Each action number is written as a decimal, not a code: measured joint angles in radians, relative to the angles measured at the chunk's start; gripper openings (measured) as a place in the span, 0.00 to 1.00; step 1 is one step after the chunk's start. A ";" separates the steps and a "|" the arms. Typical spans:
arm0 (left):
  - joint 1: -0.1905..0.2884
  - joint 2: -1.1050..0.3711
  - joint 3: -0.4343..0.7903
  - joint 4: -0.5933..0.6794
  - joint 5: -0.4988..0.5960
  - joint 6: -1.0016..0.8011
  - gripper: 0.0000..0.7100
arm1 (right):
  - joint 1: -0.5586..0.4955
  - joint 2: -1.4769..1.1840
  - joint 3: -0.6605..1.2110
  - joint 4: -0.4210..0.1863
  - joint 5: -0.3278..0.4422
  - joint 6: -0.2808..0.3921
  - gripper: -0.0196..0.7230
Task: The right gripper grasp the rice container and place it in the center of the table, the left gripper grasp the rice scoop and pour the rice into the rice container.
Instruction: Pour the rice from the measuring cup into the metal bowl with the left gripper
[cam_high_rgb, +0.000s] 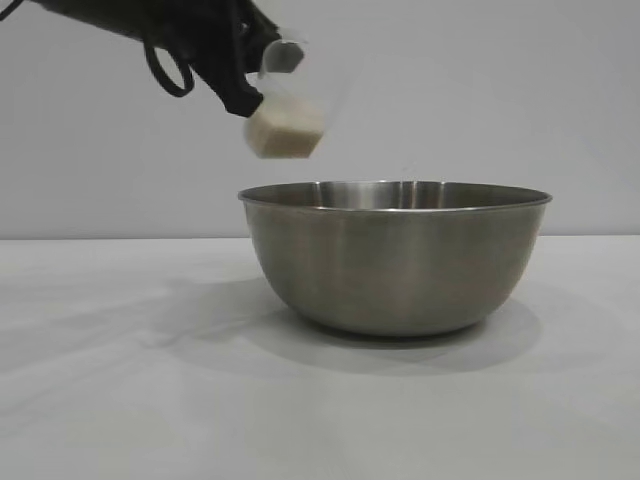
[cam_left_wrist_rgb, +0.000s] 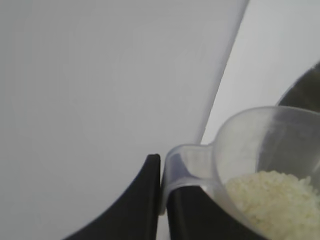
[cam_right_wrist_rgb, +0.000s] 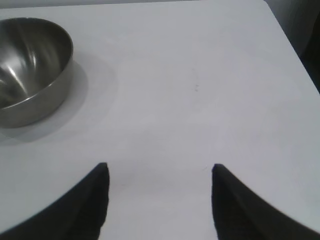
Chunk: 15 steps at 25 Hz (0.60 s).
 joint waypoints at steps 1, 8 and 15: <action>-0.004 0.000 0.000 0.005 0.002 0.017 0.00 | 0.000 0.000 0.000 0.000 0.000 0.000 0.54; -0.012 0.000 0.000 0.099 0.057 0.126 0.00 | 0.000 0.000 0.000 0.000 0.000 0.000 0.54; -0.012 0.000 0.000 0.224 0.077 0.195 0.00 | 0.000 0.000 0.000 -0.001 0.000 0.000 0.54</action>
